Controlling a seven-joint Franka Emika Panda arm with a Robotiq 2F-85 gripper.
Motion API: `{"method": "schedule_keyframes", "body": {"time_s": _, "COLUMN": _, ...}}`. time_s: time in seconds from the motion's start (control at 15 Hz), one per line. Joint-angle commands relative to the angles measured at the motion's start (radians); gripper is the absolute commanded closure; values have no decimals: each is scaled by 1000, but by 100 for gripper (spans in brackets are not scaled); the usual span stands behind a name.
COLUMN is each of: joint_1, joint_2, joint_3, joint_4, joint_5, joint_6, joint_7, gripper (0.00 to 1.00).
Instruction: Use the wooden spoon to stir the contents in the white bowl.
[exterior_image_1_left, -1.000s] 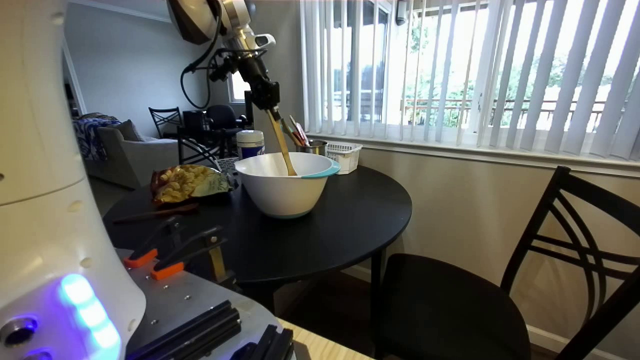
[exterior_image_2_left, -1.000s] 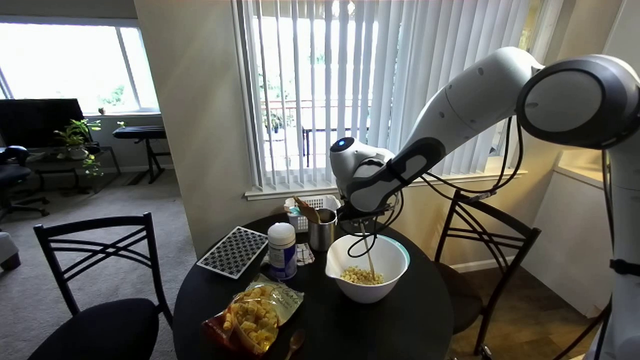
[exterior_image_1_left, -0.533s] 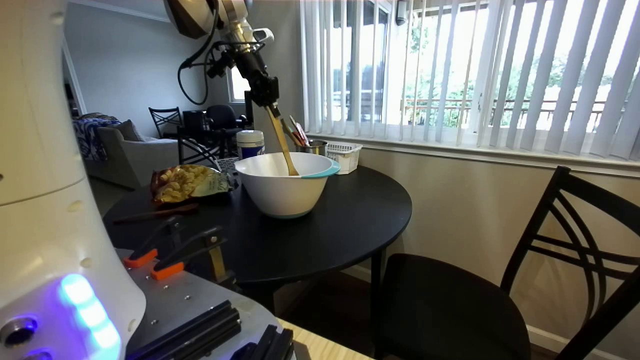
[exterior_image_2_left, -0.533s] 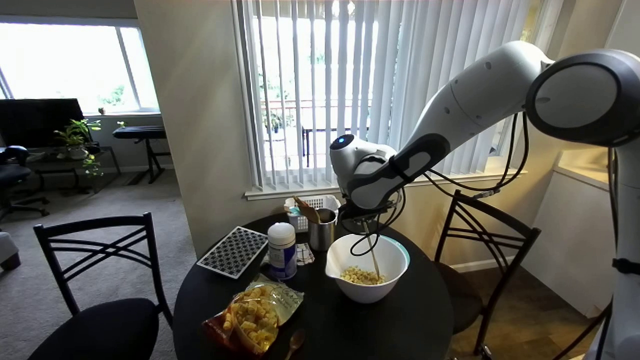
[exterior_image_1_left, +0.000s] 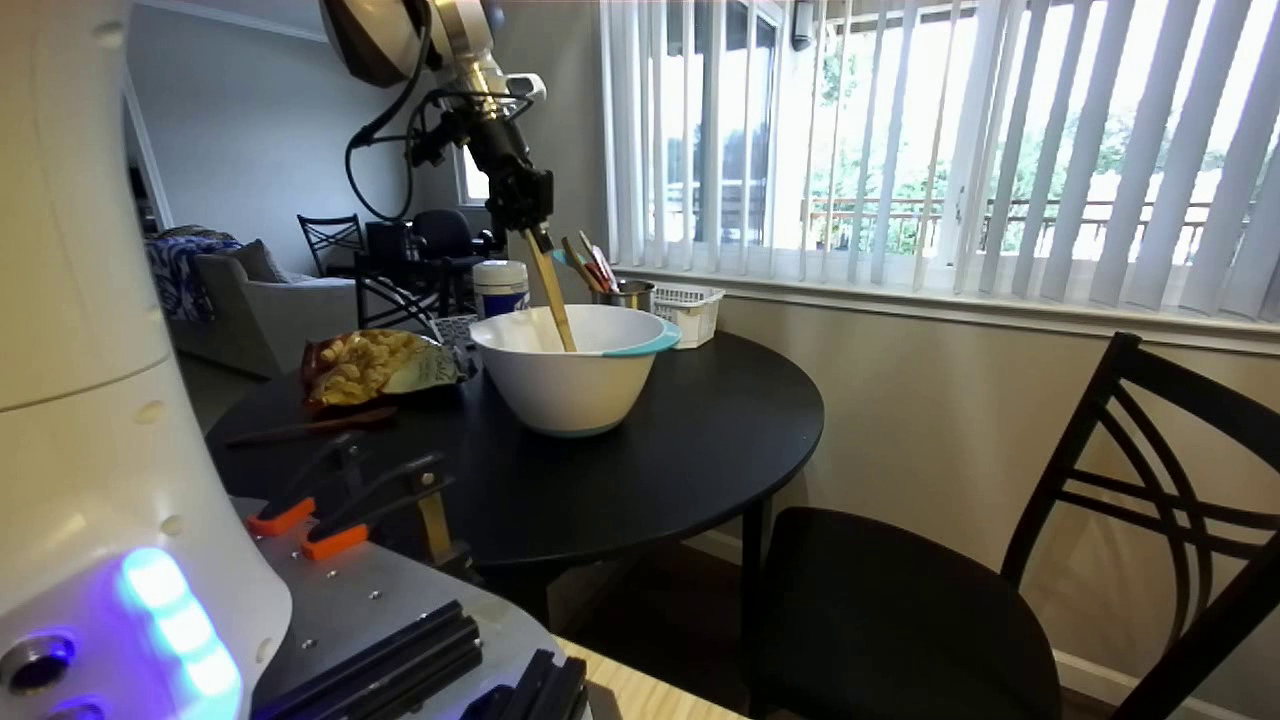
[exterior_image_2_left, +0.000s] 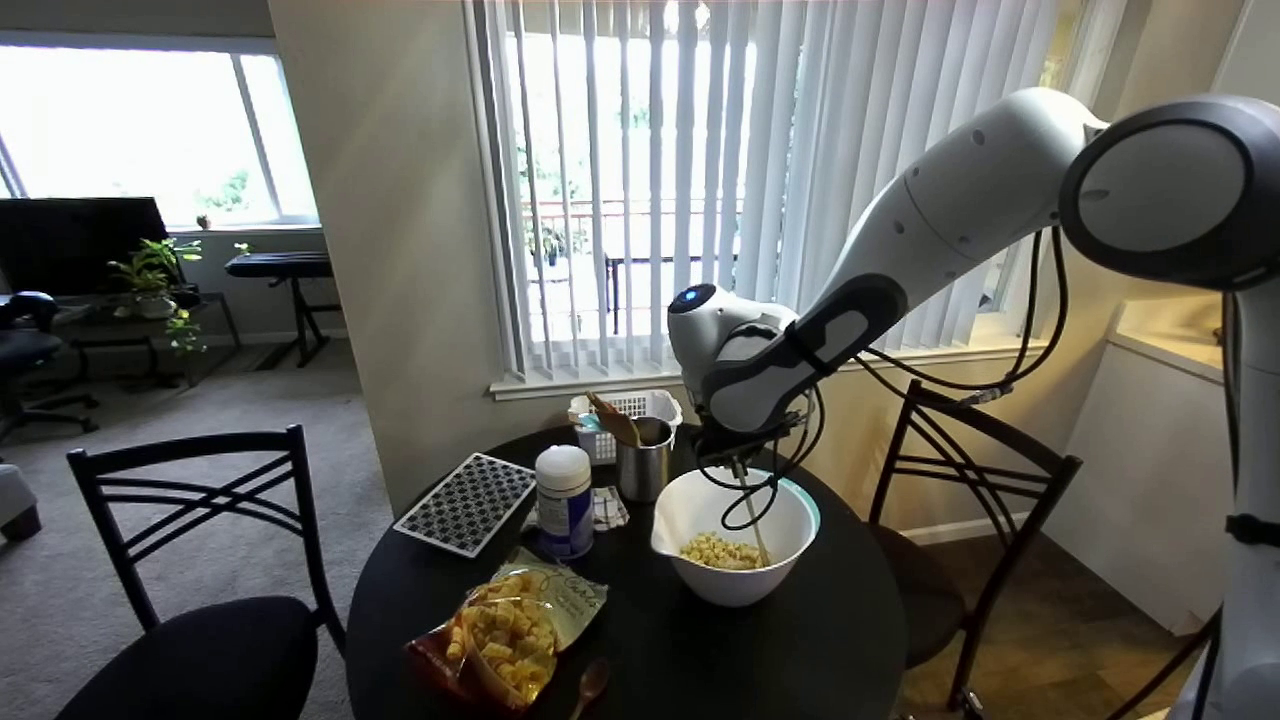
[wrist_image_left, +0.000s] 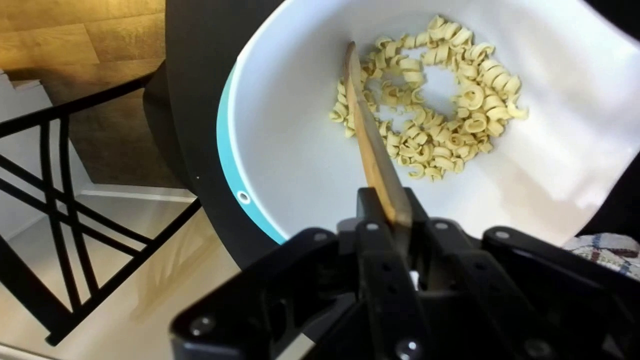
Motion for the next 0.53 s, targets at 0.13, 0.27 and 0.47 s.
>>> {"method": "schedule_keyframes", "body": {"time_s": 0.13, "joint_1": -46, "joint_2": -62, "joint_3": 56, "joint_4": -77, "joint_5": 172, "joint_6": 94, "joint_7": -188, "gripper": 97}}
{"method": "schedule_keyframes", "body": {"time_s": 0.27, "joint_1": -54, "joint_2": -68, "joint_3": 70, "joint_4": -83, "joint_5": 247, "joint_6": 130, "joint_7": -263, "gripper": 97}}
{"method": "schedule_keyframes", "body": {"time_s": 0.47, "joint_1": -53, "joint_2": -72, "joint_3": 73, "joint_4": -75, "joint_5": 314, "joint_6": 146, "joint_7": -331, "gripper": 97}}
